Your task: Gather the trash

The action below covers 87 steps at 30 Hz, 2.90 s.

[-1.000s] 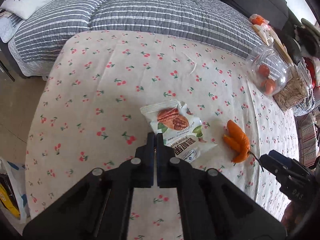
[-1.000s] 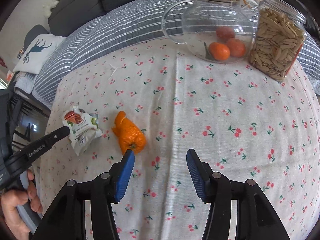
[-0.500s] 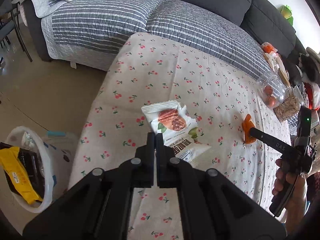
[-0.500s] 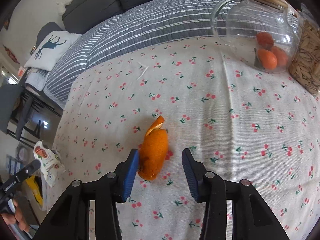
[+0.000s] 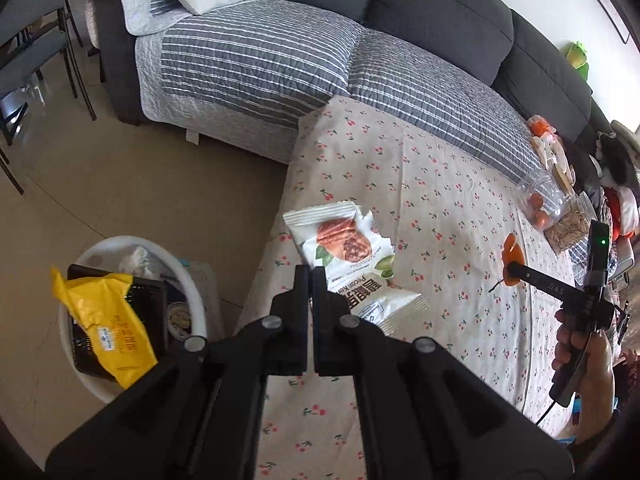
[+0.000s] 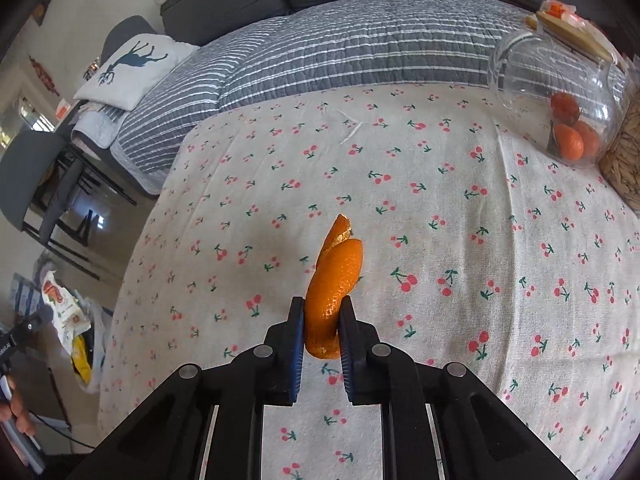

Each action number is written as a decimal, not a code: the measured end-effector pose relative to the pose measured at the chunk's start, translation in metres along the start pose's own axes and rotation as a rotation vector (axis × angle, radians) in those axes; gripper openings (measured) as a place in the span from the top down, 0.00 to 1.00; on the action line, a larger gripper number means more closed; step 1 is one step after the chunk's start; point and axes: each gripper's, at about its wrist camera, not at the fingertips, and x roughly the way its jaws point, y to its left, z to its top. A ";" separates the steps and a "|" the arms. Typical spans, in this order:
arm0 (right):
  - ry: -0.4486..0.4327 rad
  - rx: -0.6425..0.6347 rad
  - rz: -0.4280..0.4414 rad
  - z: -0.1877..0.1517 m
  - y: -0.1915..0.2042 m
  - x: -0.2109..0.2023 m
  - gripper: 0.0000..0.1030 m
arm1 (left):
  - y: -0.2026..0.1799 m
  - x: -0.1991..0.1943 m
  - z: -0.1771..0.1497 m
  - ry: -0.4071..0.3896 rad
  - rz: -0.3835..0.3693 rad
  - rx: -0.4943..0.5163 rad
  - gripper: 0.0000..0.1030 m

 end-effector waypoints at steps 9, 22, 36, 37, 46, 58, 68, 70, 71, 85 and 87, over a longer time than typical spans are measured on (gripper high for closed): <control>-0.002 -0.143 0.038 -0.015 0.085 -0.008 0.84 | 0.092 -0.036 -0.009 -0.041 0.077 -0.082 0.98; 0.017 -0.292 0.131 -0.040 0.194 0.003 0.84 | 0.158 -0.042 -0.028 -0.044 0.166 -0.079 0.98; 0.062 -0.384 0.217 -0.065 0.265 0.015 0.84 | 0.171 -0.005 -0.041 0.033 0.168 0.007 0.88; 0.064 -0.389 0.224 -0.066 0.270 0.014 0.84 | 0.170 -0.007 -0.041 0.033 0.166 0.011 0.80; 0.148 -0.397 0.325 -0.088 0.318 0.028 0.84 | 0.192 -0.037 -0.042 0.009 0.186 -0.091 0.33; 0.240 -0.405 0.375 -0.105 0.398 0.065 0.80 | 0.235 -0.053 -0.056 0.072 0.316 -0.215 0.04; 0.228 -0.351 0.322 -0.095 0.392 0.071 0.52 | 0.239 -0.049 -0.064 0.117 0.321 -0.178 0.04; 0.213 -0.352 0.314 -0.092 0.388 0.064 0.52 | 0.238 -0.050 -0.064 0.118 0.321 -0.171 0.04; 0.203 -0.353 0.308 -0.091 0.385 0.060 0.50 | 0.237 -0.051 -0.065 0.117 0.320 -0.169 0.04; 0.027 -0.352 0.101 -0.112 0.303 -0.024 0.28 | 0.166 -0.083 -0.083 -0.004 0.306 -0.072 0.01; 0.009 -0.343 0.067 -0.120 0.288 -0.037 0.25 | 0.152 -0.088 -0.089 -0.020 0.303 -0.063 0.01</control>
